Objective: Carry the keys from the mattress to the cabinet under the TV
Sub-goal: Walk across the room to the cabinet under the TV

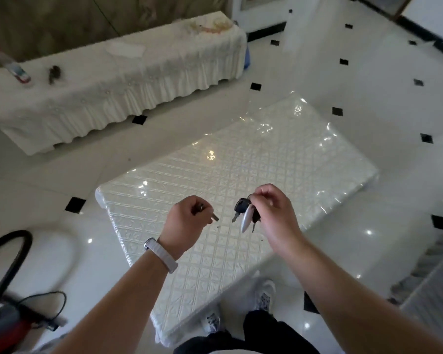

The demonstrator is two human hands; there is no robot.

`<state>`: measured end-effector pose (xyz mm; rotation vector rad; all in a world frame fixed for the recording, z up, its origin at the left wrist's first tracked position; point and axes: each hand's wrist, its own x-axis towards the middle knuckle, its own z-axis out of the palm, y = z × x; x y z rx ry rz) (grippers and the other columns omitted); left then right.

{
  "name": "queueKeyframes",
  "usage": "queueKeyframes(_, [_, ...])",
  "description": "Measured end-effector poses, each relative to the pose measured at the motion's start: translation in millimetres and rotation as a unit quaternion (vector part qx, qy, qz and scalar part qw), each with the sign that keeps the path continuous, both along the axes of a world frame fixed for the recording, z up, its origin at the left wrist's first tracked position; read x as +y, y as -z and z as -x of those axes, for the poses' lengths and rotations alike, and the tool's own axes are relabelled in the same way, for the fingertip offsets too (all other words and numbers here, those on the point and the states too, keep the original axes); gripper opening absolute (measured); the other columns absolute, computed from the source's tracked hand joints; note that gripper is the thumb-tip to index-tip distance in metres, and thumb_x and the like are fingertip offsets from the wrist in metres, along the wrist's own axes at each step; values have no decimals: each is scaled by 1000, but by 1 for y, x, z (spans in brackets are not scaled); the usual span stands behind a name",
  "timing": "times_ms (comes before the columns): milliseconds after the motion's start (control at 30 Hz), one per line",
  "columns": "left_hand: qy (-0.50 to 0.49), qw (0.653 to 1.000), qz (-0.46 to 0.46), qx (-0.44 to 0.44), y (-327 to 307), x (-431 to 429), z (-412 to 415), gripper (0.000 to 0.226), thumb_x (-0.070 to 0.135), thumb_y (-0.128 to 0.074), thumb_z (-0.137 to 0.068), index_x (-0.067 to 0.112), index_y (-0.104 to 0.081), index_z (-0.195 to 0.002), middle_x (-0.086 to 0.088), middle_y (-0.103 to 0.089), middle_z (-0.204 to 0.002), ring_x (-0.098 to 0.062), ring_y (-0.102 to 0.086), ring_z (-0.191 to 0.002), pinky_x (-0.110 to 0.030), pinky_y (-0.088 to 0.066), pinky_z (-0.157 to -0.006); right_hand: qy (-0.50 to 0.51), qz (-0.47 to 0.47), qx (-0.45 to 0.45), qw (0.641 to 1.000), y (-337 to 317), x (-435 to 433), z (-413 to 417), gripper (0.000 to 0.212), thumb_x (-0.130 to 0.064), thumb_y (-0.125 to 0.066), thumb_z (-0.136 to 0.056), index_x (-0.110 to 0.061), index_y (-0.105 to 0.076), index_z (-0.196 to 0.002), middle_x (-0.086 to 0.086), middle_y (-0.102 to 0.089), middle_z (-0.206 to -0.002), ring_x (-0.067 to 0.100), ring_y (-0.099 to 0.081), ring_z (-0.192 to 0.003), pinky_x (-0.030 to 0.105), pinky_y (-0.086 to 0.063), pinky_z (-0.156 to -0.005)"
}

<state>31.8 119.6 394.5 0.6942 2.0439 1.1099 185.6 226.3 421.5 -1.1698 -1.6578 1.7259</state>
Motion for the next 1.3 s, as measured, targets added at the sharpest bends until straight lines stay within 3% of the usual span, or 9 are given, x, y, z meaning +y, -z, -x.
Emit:
queueKeyframes(100, [26, 1000, -15, 0, -21, 20, -13, 8, 14, -63, -82, 16, -68, -75, 6, -67, -54, -21, -71, -69, -42, -57, -63, 40, -8, 36, 999, -25, 7, -25, 13, -3, -50, -89, -6, -50, -77, 5, -64, -48, 16, -53, -56, 30, -38, -55])
queueKeyframes(200, [56, 998, -28, 9, -40, 44, -32, 9, 11, -61, -84, 12, -67, -77, 9, -65, -50, -14, -70, -65, -34, -54, -61, 68, 3, 100, 993, -46, 20, -52, 11, -3, -51, -87, -6, -50, -76, 29, -66, -63, 27, -71, -72, 39, -42, -66])
queueKeyframes(533, [147, 986, -70, 33, -88, 136, -139, 10, 9, -62, -85, 10, -67, -76, 3, -64, -53, -9, -66, -58, -24, -50, -54, 170, -10, 147, 974, -82, 83, -168, 8, -22, -60, -74, -20, -58, -67, 28, -59, -60, 41, -52, -69, 52, -37, -69])
queueKeyframes(700, [181, 979, -85, 46, -110, 181, -224, 11, 9, -64, -84, 14, -68, -75, 1, -66, -54, -25, -68, -62, -33, -52, -57, 209, -15, 144, 967, -93, 118, -248, 12, -16, -59, -76, -19, -57, -64, 12, -55, -50, 36, -43, -65, 50, -35, -65])
queueKeyframes(767, [196, 975, -93, 53, -118, 199, -260, 11, 8, -63, -84, 12, -67, -75, 0, -66, -56, -18, -67, -60, -30, -51, -56, 219, -17, 145, 965, -98, 132, -283, 14, -14, -57, -77, -19, -57, -64, 10, -54, -49, 34, -41, -65, 48, -33, -64])
queueKeyframes(933, [214, 968, -118, 53, -133, 242, -351, 9, 5, -63, -85, 8, -68, -77, -2, -67, -59, -5, -62, -53, -21, -50, -53, 232, -36, 153, 960, -110, 164, -375, 27, -2, -53, -86, -18, -56, -65, 37, -52, -59, 30, -40, -58, 34, -32, -54])
queueKeyframes(1033, [232, 962, -128, 55, -135, 264, -400, 10, 7, -64, -84, 11, -68, -76, -4, -70, -61, -12, -61, -55, -32, -52, -55, 255, -48, 155, 953, -112, 180, -426, 31, 3, -52, -87, -18, -57, -65, 26, -51, -58, 25, -40, -51, 28, -34, -50])
queueKeyframes(1133, [259, 955, -130, 57, -137, 283, -444, 10, 9, -65, -84, 13, -68, -75, -7, -71, -63, -17, -62, -57, -38, -53, -57, 276, -48, 161, 947, -116, 191, -473, 20, 5, -49, -88, -8, -54, -73, 37, -50, -61, 25, -41, -49, 21, -39, -47])
queueKeyframes(1300, [303, 941, -148, 15, -145, 319, -504, 8, 4, -63, -84, 4, -67, -76, -5, -67, -58, -11, -61, -54, -22, -49, -55, 331, -43, 166, 928, -111, 206, -531, 17, 4, -52, -87, -6, -54, -74, 4, -57, -54, 17, -48, -51, 22, -40, -50])
